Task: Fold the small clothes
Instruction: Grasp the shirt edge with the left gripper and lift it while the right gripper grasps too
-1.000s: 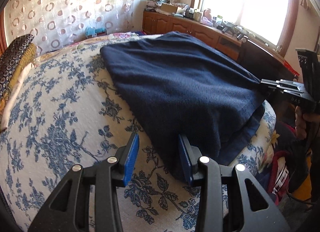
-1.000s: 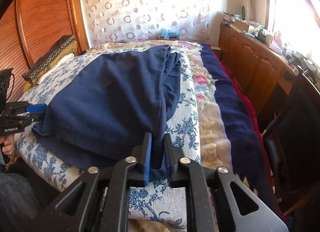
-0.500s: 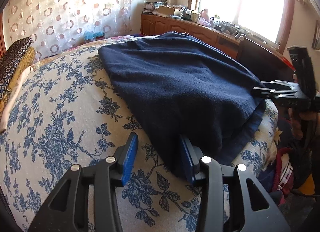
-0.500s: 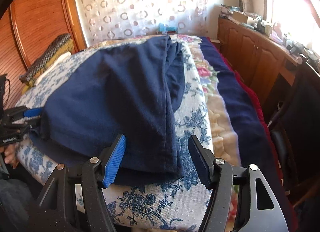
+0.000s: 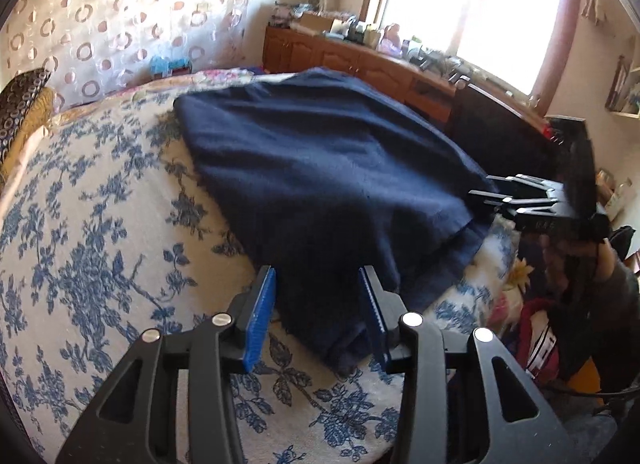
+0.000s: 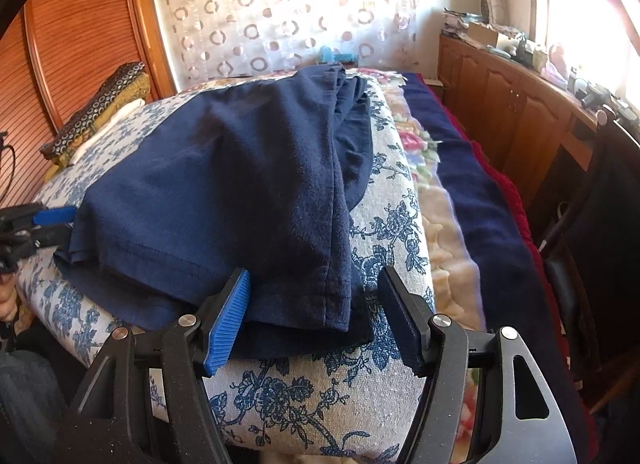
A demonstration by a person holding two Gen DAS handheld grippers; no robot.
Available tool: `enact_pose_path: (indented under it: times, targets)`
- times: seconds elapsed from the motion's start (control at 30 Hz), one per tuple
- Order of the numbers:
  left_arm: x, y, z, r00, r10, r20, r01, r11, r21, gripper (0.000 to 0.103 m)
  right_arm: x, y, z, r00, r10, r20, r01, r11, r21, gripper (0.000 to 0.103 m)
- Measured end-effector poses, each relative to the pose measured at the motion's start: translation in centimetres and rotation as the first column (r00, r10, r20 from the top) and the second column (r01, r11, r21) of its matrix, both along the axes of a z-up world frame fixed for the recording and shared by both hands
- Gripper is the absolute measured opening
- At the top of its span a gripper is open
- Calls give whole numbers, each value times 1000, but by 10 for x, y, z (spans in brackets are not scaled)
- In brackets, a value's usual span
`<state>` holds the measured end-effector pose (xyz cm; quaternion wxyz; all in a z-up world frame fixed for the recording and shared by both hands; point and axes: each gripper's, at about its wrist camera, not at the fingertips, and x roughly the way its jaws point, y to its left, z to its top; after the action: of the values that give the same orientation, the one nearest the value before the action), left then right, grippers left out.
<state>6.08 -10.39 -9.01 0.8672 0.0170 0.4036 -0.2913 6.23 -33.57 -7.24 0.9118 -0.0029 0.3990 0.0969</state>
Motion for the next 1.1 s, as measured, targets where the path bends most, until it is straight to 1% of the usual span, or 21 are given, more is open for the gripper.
enact_pose_path:
  times: [0.1, 0.3, 0.4, 0.47, 0.5, 0.57, 0.67, 0.73, 0.93, 1.0, 1.1]
  targets:
    - [3, 1, -6, 1000, 8, -26, -8, 1000, 14, 41, 0, 0, 0, 1000, -1, 0, 1, 1000, 0, 67]
    - [-7, -4, -7, 1000, -5, -15, 6, 999, 39, 41, -2, -4, 4, 1000, -16, 1, 16, 999, 40, 67]
    - [-14, -2, -8, 1000, -26, -11, 26, 999, 29, 40, -5, -3, 12, 1000, -20, 24, 19, 999, 37, 73]
    - [-15, -2, -7, 998, -57, -20, 57, 998, 6, 28, -7, -3, 18, 999, -23, 44, 21, 999, 30, 77]
    - [-16, -2, -7, 998, -63, -21, 63, 998, 3, 26, -8, -2, 22, 998, -24, 55, 22, 999, 27, 78]
    - [-14, 0, -7, 998, -58, -18, 59, 998, 6, 6, -8, 0, 27, 998, -21, 64, 19, 999, 33, 78]
    - [-12, 5, -4, 998, -59, -20, 58, 998, -31, 3, -10, 10, 36, 997, 6, 83, -9, 999, 40, 78]
    - [-12, 6, 6, 998, -64, 4, 64, 996, -62, 2, -12, 19, 40, 995, 33, 95, -36, 999, 28, 79]
    - [-6, 0, 56, 992, -80, 95, 91, 988, -126, 2, -15, 48, 43, 984, 137, 113, -142, 989, 38, 82]
    - [-1, -3, 68, 990, -81, 118, 97, 986, -133, 2, -14, 61, 42, 976, 188, 109, -194, 980, 53, 83]
    - [5, -10, 79, 986, -82, 145, 101, 987, -126, 2, -15, 74, 39, 965, 239, 110, -245, 968, 44, 84]
